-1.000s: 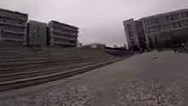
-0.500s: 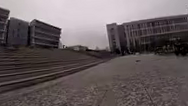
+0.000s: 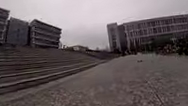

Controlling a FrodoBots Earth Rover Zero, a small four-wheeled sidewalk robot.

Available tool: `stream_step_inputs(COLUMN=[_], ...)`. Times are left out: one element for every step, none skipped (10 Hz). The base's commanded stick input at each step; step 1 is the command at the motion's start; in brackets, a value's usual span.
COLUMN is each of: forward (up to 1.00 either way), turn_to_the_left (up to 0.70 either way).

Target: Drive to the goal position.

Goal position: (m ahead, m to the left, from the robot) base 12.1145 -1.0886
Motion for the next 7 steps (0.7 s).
stream_step_inputs(forward=[0.70, 0.70, 0.70, 0.70, 0.70, 0.70, 0.70], turn_to_the_left=[0.00, 0.00, 0.00, 0.00, 0.00, -0.02, -0.35])
